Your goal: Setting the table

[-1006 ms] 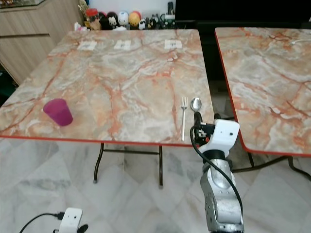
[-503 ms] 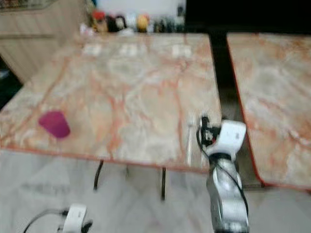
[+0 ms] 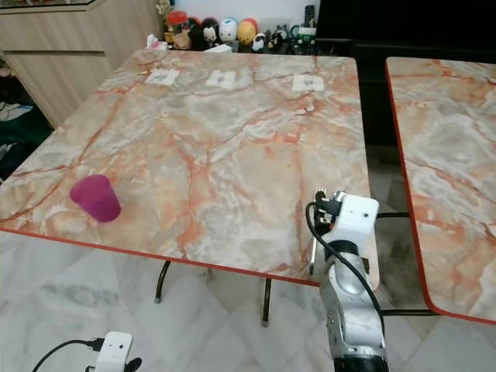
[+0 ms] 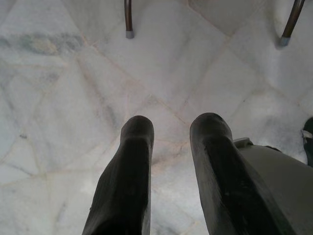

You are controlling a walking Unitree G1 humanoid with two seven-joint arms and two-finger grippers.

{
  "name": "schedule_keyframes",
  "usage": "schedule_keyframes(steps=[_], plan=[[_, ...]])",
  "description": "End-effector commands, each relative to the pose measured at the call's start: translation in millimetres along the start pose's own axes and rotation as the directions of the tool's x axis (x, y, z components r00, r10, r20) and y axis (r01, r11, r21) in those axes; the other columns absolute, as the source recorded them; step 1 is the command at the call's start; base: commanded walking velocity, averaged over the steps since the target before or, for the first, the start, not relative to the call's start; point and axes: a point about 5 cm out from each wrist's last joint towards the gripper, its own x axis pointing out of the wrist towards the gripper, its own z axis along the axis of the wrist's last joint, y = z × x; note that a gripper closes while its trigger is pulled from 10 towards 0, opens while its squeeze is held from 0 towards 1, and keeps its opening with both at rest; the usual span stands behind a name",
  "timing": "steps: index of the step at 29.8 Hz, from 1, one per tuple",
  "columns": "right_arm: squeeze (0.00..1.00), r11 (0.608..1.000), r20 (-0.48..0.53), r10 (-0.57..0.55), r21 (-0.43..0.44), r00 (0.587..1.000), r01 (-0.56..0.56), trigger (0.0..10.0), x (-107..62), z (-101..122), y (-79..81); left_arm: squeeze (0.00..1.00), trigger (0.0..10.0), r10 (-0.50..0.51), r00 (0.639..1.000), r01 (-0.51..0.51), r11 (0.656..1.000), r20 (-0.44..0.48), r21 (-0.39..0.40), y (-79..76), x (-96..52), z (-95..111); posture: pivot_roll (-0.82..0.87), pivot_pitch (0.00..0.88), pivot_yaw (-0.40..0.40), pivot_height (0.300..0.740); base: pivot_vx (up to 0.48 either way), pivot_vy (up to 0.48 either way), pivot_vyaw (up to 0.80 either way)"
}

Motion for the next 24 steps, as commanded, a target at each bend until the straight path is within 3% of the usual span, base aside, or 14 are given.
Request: schedule_keyframes(steps=[1, 10, 24], plan=[[0.00, 0.999, -0.062, -0.032, 0.016, 0.998, 0.034, 10.0, 1.1, -9, -3.9, 0.00, 10.0, 0.009, 0.999, -0.009, 1.000, -0.039, -0.009, 2.7, -2.7, -10, -0.13, 0.130, 0.043, 0.740, 0.000, 0.000, 0.00], [0.00, 0.999, -0.149, -0.043, 0.017, 0.988, 0.046, 10.0, 4.0, -19, -6.9, 0.00, 10.0, 0.007, 0.999, -0.008, 1.000, -0.041, -0.009, 3.3, -2.5, -9, -0.13, 0.139, 0.049, 0.740, 0.000, 0.000, 0.00], [0.00, 1.000, -0.193, -0.015, 0.010, 0.981, 0.017, 10.0, 8.1, -27, -4.4, 0.00, 10.0, 0.014, 0.999, -0.014, 1.000, -0.046, -0.006, 6.3, -3.0, -11, -0.12, 0.118, 0.050, 0.740, 0.000, 0.000, 0.00]])
